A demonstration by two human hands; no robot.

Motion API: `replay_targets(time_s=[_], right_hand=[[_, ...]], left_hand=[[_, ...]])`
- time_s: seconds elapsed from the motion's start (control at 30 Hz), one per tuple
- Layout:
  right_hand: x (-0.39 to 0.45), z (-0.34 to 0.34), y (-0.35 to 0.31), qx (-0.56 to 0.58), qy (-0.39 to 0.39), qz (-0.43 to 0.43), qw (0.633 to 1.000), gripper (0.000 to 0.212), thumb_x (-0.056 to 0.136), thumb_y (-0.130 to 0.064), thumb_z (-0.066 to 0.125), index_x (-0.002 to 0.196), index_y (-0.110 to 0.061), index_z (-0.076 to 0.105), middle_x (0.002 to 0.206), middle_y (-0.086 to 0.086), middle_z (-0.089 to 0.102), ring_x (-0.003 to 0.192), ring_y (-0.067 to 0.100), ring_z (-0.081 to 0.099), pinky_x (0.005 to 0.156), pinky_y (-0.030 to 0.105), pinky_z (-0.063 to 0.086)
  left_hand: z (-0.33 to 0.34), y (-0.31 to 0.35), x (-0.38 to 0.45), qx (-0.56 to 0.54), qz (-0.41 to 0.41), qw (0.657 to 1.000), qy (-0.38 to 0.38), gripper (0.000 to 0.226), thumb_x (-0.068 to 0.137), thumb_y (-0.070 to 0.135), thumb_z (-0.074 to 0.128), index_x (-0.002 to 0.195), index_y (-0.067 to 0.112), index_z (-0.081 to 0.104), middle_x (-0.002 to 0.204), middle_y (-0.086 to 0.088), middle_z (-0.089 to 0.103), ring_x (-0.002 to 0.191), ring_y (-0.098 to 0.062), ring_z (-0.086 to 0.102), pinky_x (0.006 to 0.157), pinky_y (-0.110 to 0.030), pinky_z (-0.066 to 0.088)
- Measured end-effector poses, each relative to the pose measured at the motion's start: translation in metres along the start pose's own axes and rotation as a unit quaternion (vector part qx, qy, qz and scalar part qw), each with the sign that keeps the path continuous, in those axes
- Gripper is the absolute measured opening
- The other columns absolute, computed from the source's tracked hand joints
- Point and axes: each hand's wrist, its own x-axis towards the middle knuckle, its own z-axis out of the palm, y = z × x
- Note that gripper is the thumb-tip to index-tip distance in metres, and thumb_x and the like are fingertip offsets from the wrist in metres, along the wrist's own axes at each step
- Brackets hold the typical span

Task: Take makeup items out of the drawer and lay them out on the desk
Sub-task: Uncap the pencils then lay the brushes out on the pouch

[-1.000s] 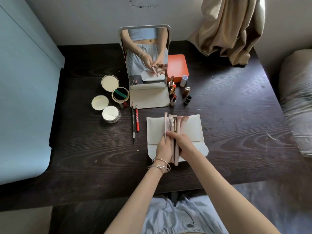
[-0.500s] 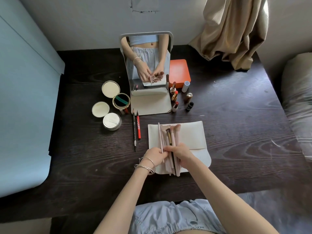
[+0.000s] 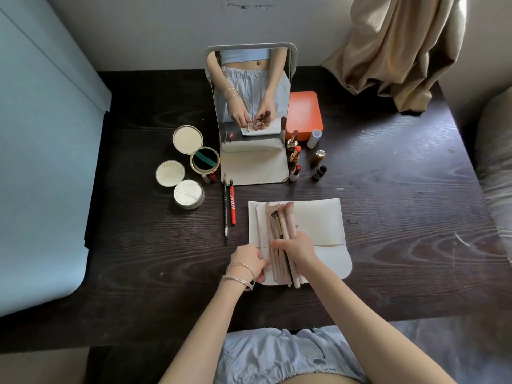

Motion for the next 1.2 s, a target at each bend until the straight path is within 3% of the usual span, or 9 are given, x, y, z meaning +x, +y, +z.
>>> replay_targets(time_s=[0.1, 0.2, 0.37, 0.53, 0.63, 0.77, 0.87, 1.0, 1.2], right_hand=[[0.001, 0.005, -0.002, -0.034, 0.017, -0.009, 0.999, 0.018, 0.07, -0.01, 0.072, 0.083, -0.004, 0.062, 0.076, 0.008, 0.061, 0.074, 0.026, 0.062, 0.075, 0.042, 0.056], [0.0, 0.012, -0.003, -0.07, 0.022, -0.016, 0.997, 0.017, 0.069, -0.01, 0.07, 0.083, -0.005, 0.062, 0.077, 0.008, 0.061, 0.072, 0.024, 0.061, 0.069, 0.038, 0.054], [0.003, 0.016, 0.001, -0.113, 0.038, -0.022, 0.993, 0.019, 0.072, -0.02, 0.07, 0.087, -0.012, 0.062, 0.083, 0.006, 0.064, 0.078, 0.024, 0.064, 0.066, 0.033, 0.054], [0.001, 0.016, 0.002, -0.092, 0.053, -0.023, 0.994, 0.023, 0.072, -0.021, 0.07, 0.089, -0.007, 0.061, 0.082, 0.007, 0.063, 0.077, 0.024, 0.064, 0.066, 0.035, 0.054], [-0.002, 0.011, 0.005, -0.022, 0.064, -0.029, 0.997, 0.033, 0.073, -0.015, 0.07, 0.099, -0.006, 0.053, 0.089, 0.008, 0.061, 0.079, 0.021, 0.061, 0.071, 0.035, 0.054], [-0.002, 0.004, 0.005, -0.01, 0.064, -0.046, 0.997, 0.023, 0.075, -0.013, 0.069, 0.094, -0.008, 0.056, 0.086, 0.008, 0.062, 0.08, 0.022, 0.061, 0.074, 0.038, 0.053], [-0.002, 0.003, 0.004, 0.012, 0.067, -0.044, 0.997, 0.011, 0.078, -0.012, 0.068, 0.083, -0.009, 0.058, 0.076, 0.004, 0.061, 0.072, 0.019, 0.059, 0.067, 0.032, 0.051], [-0.001, 0.005, 0.001, 0.03, 0.093, -0.021, 0.995, 0.012, 0.079, -0.014, 0.067, 0.084, -0.007, 0.059, 0.075, 0.004, 0.06, 0.071, 0.019, 0.058, 0.059, 0.027, 0.046], [0.002, 0.003, 0.004, 0.05, 0.092, -0.001, 0.994, 0.014, 0.078, -0.014, 0.068, 0.088, -0.005, 0.063, 0.077, 0.006, 0.064, 0.073, 0.02, 0.061, 0.061, 0.028, 0.047]], left_hand=[[-0.001, 0.001, 0.001, 0.047, -0.003, 0.999, 0.0, 0.024, 0.091, 0.029, 0.056, 0.077, 0.011, 0.062, 0.082, -0.009, 0.072, 0.073, -0.02, 0.071, 0.079, -0.033, 0.059], [-0.007, 0.005, 0.002, 0.097, 0.007, 0.994, 0.042, 0.036, 0.093, 0.037, 0.049, 0.096, 0.005, 0.066, 0.095, -0.013, 0.071, 0.087, -0.028, 0.07, 0.081, -0.037, 0.058], [-0.012, 0.006, 0.009, 0.079, 0.049, 0.987, 0.133, 0.019, 0.089, 0.027, 0.057, 0.096, 0.011, 0.063, 0.102, -0.009, 0.067, 0.097, -0.027, 0.063, 0.084, -0.034, 0.052], [-0.008, 0.003, 0.014, 0.01, 0.059, 0.987, 0.15, 0.009, 0.083, 0.023, 0.066, 0.081, 0.017, 0.059, 0.091, -0.007, 0.069, 0.088, -0.026, 0.065, 0.081, -0.038, 0.055], [-0.007, 0.002, 0.016, -0.03, 0.05, 0.988, 0.145, 0.021, 0.079, 0.024, 0.07, 0.072, 0.024, 0.05, 0.085, -0.006, 0.068, 0.081, -0.026, 0.068, 0.076, -0.04, 0.058], [-0.007, 0.004, 0.019, -0.014, 0.044, 0.989, 0.143, 0.023, 0.078, 0.027, 0.071, 0.078, 0.022, 0.048, 0.087, -0.007, 0.067, 0.08, -0.025, 0.068, 0.073, -0.04, 0.059], [-0.009, 0.004, 0.018, 0.004, 0.053, 0.988, 0.148, 0.023, 0.08, 0.028, 0.069, 0.082, 0.022, 0.047, 0.089, -0.005, 0.065, 0.081, -0.024, 0.067, 0.076, -0.039, 0.058], [-0.008, 0.002, 0.017, 0.013, 0.083, 0.984, 0.159, 0.025, 0.081, 0.029, 0.069, 0.087, 0.02, 0.047, 0.091, -0.002, 0.061, 0.08, -0.018, 0.06, 0.073, -0.031, 0.051], [-0.005, 0.004, 0.013, 0.031, 0.107, 0.974, 0.198, 0.029, 0.08, 0.036, 0.068, 0.09, 0.018, 0.047, 0.098, -0.001, 0.054, 0.083, -0.02, 0.058, 0.07, -0.031, 0.047]])
